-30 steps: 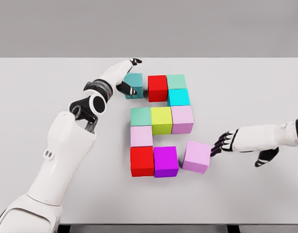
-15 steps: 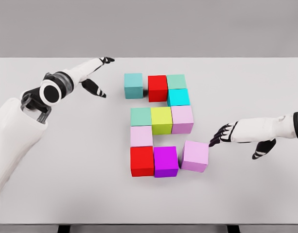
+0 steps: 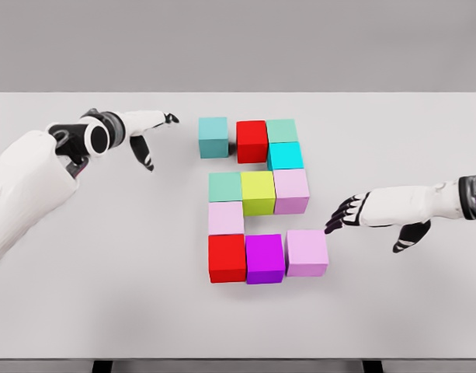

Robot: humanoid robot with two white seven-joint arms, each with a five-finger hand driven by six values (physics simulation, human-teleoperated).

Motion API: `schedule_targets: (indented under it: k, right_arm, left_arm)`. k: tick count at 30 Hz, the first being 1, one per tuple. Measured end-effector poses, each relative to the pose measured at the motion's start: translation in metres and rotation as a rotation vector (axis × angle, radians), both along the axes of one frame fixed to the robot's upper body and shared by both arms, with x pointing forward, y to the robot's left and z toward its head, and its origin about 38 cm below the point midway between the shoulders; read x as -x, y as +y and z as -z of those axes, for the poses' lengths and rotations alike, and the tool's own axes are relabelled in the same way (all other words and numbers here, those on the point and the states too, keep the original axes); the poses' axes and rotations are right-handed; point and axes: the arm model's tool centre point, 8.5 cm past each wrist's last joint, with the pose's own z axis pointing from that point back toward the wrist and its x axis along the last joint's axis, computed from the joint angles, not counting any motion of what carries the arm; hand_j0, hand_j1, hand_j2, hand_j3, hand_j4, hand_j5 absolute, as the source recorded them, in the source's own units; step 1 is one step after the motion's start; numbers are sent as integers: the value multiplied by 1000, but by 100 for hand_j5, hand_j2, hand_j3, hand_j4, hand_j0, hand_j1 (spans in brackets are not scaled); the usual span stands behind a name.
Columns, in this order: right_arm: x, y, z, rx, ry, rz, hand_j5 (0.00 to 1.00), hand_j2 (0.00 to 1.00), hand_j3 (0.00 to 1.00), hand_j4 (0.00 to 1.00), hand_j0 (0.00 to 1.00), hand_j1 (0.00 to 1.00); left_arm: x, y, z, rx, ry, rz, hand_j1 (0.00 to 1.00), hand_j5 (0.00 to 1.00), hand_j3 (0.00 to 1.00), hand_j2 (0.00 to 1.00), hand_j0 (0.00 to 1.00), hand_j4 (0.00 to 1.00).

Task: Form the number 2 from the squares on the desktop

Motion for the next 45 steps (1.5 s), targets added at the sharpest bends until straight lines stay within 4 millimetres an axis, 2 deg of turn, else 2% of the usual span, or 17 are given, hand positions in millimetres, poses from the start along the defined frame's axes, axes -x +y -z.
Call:
schedule_targets:
  k: [7, 9, 11, 19, 21, 24, 25, 27, 29, 33, 37, 42, 45]
  right_arm:
    - [4, 6, -3, -7, -3, -23, 100, 100, 100, 100, 100, 100]
    - [5, 8, -3, -9, -4, -29, 100, 100, 100, 100, 100, 100]
    - [5, 7, -4, -10, -5, -25, 100, 100, 100, 100, 100, 100]
    - [-22, -31, -24, -98, -13, 148, 100, 100, 100, 100, 100, 100]
    - [-25, -42, -36, -144, -22, 193, 100, 100, 100, 100, 100, 100]
    - [-16, -65, -45, -255, 18, 282, 100, 100, 100, 100, 100, 100]
    - [-8, -74, -38, -290, 53, 317, 100, 100, 100, 100, 100, 100]
    - [-2, -88, -50, -354, 53, 367, 100, 100, 100, 100, 100, 100]
    - [-2, -99, -75, -384, 6, 386, 100, 100, 100, 100, 100, 100]
    - [5, -115, -91, -411, -2, 425, 100, 100, 100, 100, 100, 100]
    - [17, -120, -113, -420, -4, 428, 100, 100, 100, 100, 100, 100]
    - [38, -108, -142, -401, 1, 373, 100, 100, 100, 100, 100, 100]
    - [46, -105, -138, -389, 36, 366, 100, 100, 100, 100, 100, 100]
  left_arm:
    - [-4, 4, 10, -120, -8, 7, 100, 100, 100, 100, 100, 100]
    - [-6, 2, 7, -141, -22, 12, 100, 100, 100, 100, 100, 100]
    - [-14, -2, -10, -164, -60, 34, 100, 100, 100, 100, 100, 100]
    - [-17, -16, 4, -234, -48, 105, 100, 100, 100, 100, 100, 100]
    - [-19, -20, 6, -244, -47, 114, 100, 100, 100, 100, 100, 100]
    - [-19, -26, 9, -253, -45, 134, 100, 100, 100, 100, 100, 100]
    - [-19, -28, 9, -260, -49, 148, 100, 100, 100, 100, 100, 100]
    - [-20, -31, 8, -270, -58, 176, 100, 100, 100, 100, 100, 100]
    - [-19, -36, 8, -278, -64, 208, 100, 100, 100, 100, 100, 100]
    - [-18, -42, 9, -299, -77, 263, 100, 100, 100, 100, 100, 100]
    - [-18, -43, 10, -306, -79, 278, 100, 100, 100, 100, 100, 100]
    - [-18, -41, 11, -309, -77, 280, 100, 100, 100, 100, 100, 100]
    - [-18, -41, 10, -309, -78, 291, 100, 100, 100, 100, 100, 100]
